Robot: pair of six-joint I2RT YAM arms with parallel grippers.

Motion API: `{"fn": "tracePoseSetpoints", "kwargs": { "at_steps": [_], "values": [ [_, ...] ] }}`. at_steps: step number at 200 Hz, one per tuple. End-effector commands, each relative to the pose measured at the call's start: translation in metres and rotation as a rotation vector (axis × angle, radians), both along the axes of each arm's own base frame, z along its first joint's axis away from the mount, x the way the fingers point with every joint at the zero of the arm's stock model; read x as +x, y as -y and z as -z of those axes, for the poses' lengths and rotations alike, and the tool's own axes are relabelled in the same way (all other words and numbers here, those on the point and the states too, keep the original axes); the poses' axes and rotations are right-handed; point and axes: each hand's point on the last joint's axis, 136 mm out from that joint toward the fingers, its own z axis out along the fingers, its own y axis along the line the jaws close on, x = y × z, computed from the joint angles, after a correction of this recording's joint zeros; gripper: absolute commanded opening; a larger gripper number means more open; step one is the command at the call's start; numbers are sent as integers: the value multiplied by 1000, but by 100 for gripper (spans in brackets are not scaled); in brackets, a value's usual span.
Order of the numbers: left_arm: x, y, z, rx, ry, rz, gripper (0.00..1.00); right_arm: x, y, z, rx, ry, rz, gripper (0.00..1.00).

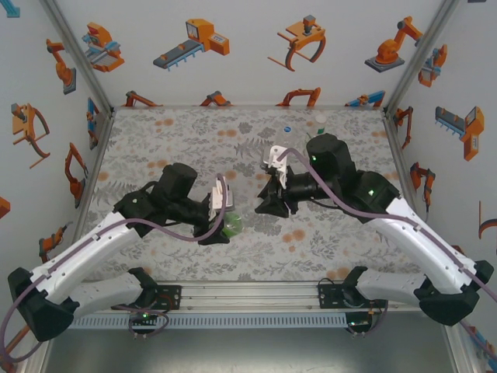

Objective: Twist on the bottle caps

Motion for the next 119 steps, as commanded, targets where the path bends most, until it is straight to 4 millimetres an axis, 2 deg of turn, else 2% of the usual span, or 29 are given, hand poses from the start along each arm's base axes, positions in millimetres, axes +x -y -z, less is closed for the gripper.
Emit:
{"fn": "tracePoseSetpoints", "kwargs": {
  "at_steps": [1,31,119],
  "values": [
    [-6,3,-10,-1,40,40,0,-22,0,-4,16,30,-144,8],
    [-8,6,-10,5,55,50,0,-29,0,1,11,40,-189,8],
    [-10,11,-15,1,70,67,0,-26,-7,13,0,36,-193,5]
  ]
}}
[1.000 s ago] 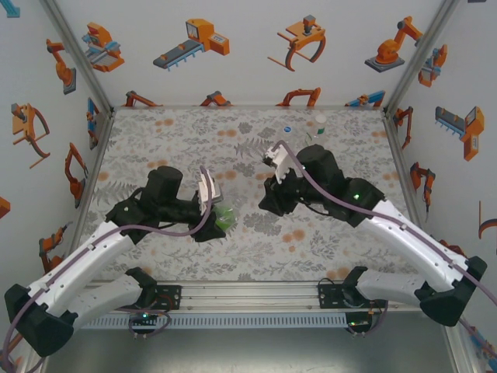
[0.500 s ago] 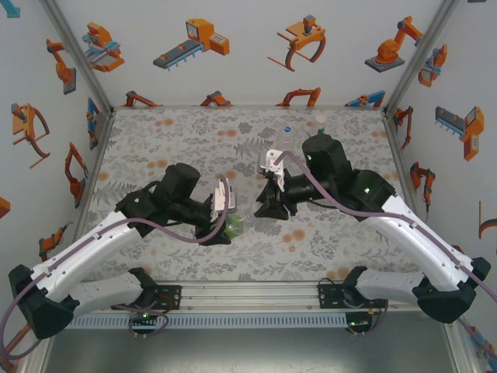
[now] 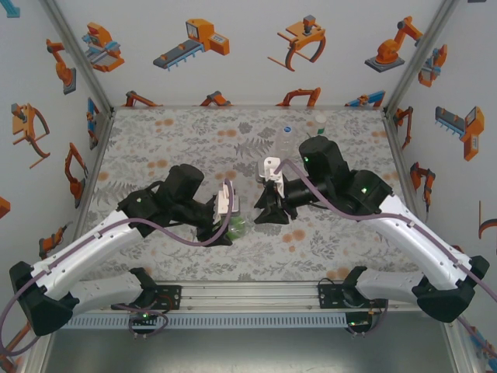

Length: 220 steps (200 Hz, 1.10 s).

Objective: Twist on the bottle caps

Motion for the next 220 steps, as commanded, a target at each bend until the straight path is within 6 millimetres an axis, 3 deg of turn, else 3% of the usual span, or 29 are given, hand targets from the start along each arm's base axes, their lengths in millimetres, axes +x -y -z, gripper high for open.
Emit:
{"fn": "tracePoseSetpoints", "kwargs": {
  "at_steps": [1,123,220],
  "values": [
    [-2,3,-14,-26,35,30,0,-4,-3,2,6,12,-32,4],
    [-5,5,-19,-50,50,40,0,5,-2,14,-50,55,30,0],
    [-13,9,-26,-85,43,93,0,-14,-9,6,7,30,-83,0]
  ]
}}
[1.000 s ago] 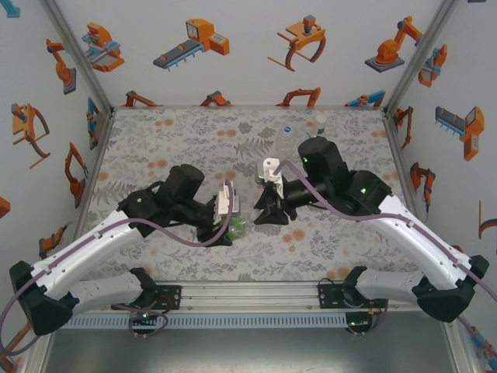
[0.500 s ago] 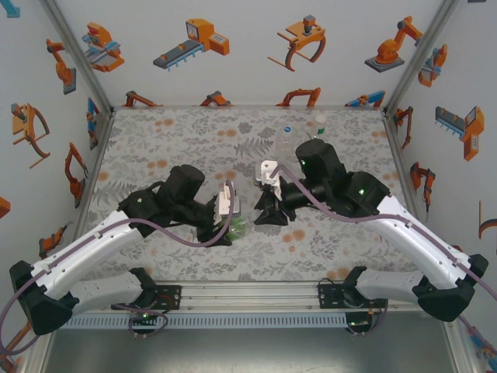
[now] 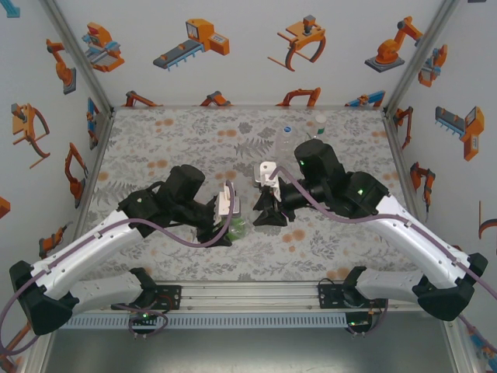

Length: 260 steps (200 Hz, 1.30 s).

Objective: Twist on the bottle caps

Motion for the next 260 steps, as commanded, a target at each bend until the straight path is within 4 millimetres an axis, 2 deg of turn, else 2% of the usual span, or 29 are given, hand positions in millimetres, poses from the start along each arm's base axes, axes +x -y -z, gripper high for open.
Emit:
{"fn": "tracePoseSetpoints", "kwargs": {
  "at_steps": [1,75,115,134,160,189,226,260],
  "values": [
    [-10,9,-27,-96,36,83,0,-11,-4,-3,30,5,-74,0],
    [-15,12,-36,-132,28,114,0,-16,-5,8,-3,6,-107,0],
    [-12,11,-31,-113,22,90,0,-20,-6,11,-24,-4,-108,0],
    [-12,10,-31,-110,25,88,0,-17,-7,10,-35,-63,-62,0],
    [-11,10,-30,-108,29,83,0,-7,-12,11,-54,-223,65,0],
    [-12,8,-30,-111,38,81,0,0,-13,14,-90,-477,236,0],
    [-12,7,-31,-117,50,80,0,13,-9,20,-99,-771,489,0],
    [-9,9,-31,-121,57,78,0,30,3,44,-120,-1103,827,0]
  ]
}}
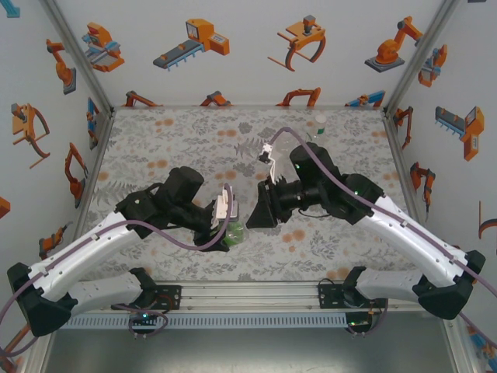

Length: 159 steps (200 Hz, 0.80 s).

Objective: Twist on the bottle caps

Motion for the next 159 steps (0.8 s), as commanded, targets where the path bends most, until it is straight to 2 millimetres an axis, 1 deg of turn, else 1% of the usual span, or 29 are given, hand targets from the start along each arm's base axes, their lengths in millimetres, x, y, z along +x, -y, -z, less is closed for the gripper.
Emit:
{"fn": "tracePoseSetpoints", "kwargs": {
  "at_steps": [1,23,30,43,55,76,88,100,115,134,146,159],
  "values": [
    [3,15,-31,-131,84,44,0,9,5,25,-46,-363,301,0],
    [5,17,-30,-127,87,39,0,7,13,52,-104,-606,476,0],
    [6,17,-29,-123,86,38,0,6,12,57,-93,-667,504,0],
    [6,18,-29,-122,89,40,0,10,4,56,-3,-729,531,0],
    [6,18,-29,-123,91,42,0,15,2,54,58,-752,560,0],
    [6,19,-29,-124,95,45,0,15,5,52,43,-729,565,7],
    [7,19,-29,-125,98,44,0,15,6,46,36,-700,549,13],
    [6,18,-28,-124,97,47,0,16,10,37,28,-640,537,25],
    [4,17,-27,-123,92,48,0,18,16,24,23,-558,523,36],
    [2,15,-26,-121,86,48,0,19,21,8,25,-445,482,54],
    [1,13,-26,-120,86,48,0,20,25,-2,25,-381,462,61],
    [1,12,-25,-116,85,44,0,22,28,-13,30,-312,445,66]
  ]
}}
